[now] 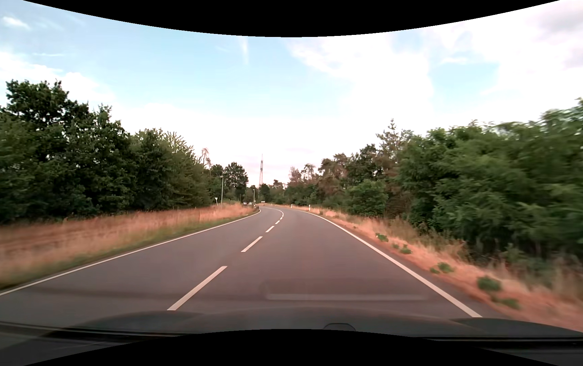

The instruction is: Follow the waypoints while adhering to traffic rules and regulations

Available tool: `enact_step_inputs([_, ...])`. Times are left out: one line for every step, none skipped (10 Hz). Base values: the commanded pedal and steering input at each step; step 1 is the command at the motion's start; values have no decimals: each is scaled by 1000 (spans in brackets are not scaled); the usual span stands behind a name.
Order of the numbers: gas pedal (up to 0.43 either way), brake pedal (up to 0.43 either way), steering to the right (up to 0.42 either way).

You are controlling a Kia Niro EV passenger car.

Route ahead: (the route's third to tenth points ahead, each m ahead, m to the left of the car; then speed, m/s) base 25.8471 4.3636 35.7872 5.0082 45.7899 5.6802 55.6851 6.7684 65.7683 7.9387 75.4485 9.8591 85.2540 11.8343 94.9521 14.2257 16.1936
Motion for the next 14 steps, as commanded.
enact_step_inputs([130,0,-16])
enact_step_inputs([130,0,-16])
enact_step_inputs([130,0,-16])
enact_step_inputs([130,0,-16])
enact_step_inputs([130,0,-16])
enact_step_inputs([130,0,-16])
enact_step_inputs([130,0,-16])
enact_step_inputs([130,0,-15])
enact_step_inputs([130,0,-15])
enact_step_inputs([130,0,-15])
enact_step_inputs([130,0,-15])
enact_step_inputs([130,0,-14])
enact_step_inputs([130,0,-13])
enact_step_inputs([130,0,-13])
